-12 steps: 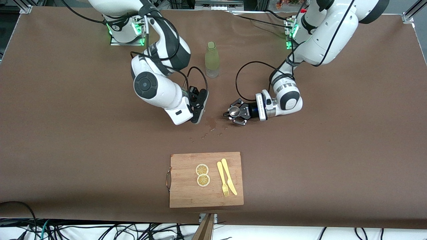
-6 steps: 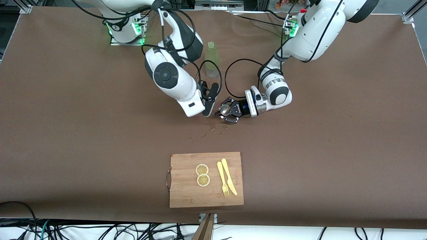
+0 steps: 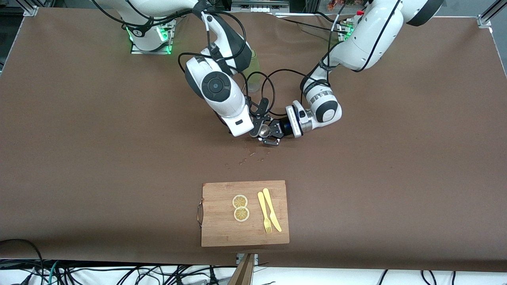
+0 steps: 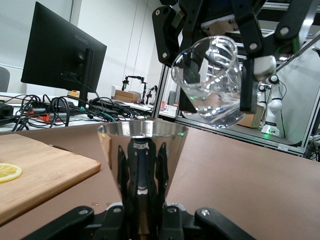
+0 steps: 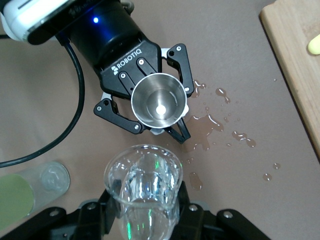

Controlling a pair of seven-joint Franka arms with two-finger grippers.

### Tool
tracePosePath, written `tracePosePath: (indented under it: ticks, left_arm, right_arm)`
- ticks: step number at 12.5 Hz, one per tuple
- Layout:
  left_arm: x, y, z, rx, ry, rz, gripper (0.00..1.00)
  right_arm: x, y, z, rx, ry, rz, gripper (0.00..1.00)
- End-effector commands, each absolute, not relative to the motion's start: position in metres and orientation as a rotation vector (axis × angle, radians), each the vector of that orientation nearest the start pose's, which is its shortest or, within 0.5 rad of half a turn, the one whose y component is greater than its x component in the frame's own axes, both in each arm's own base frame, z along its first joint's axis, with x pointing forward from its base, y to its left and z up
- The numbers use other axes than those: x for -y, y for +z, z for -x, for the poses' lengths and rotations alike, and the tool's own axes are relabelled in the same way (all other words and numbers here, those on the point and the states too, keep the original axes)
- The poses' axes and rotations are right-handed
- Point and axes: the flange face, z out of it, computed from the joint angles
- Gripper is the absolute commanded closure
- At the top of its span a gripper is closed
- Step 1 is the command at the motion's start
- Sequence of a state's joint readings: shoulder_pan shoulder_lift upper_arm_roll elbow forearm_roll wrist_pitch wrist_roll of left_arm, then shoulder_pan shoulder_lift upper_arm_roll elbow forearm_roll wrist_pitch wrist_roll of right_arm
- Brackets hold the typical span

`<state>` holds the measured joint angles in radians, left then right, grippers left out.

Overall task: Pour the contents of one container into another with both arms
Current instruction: 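Tilt the beaker with the right gripper, pouring liquid into the jigger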

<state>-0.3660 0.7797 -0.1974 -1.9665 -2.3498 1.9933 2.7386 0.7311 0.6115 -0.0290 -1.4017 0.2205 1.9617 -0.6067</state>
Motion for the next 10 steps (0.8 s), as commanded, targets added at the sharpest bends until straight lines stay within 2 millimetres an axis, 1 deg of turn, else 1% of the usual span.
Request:
tracePosePath:
  ticks: [1, 4, 6, 8, 10]
  left_arm:
    - [0.364, 0.094, -0.482, 0.933, 1.385, -1.56, 1.0]
    - [0.369, 0.091, -0.478, 0.948, 1.397, -1.569, 1.0]
    - [0.372, 0.087, -0.475, 0.946, 1.391, -1.576, 1.0]
    - [0.374, 0.085, -0.472, 0.954, 1.393, -1.584, 1.0]
    - [0.377, 0.086, -0.471, 0.952, 1.401, -1.584, 1.0]
  right_arm:
    - [-0.486, 0.347, -0.528, 1.739, 0.114, 2.455, 0.8]
    - [-0.49, 0.342, -0.525, 1.753, 0.121, 2.459, 0.8]
    - [-0.491, 0.343, -0.529, 1.787, 0.111, 2.471, 0.79]
    - [-0.496, 0.341, -0.524, 1.805, 0.118, 2.477, 0.79]
    - [-0.495, 0.34, -0.523, 1.809, 0.134, 2.478, 0.79]
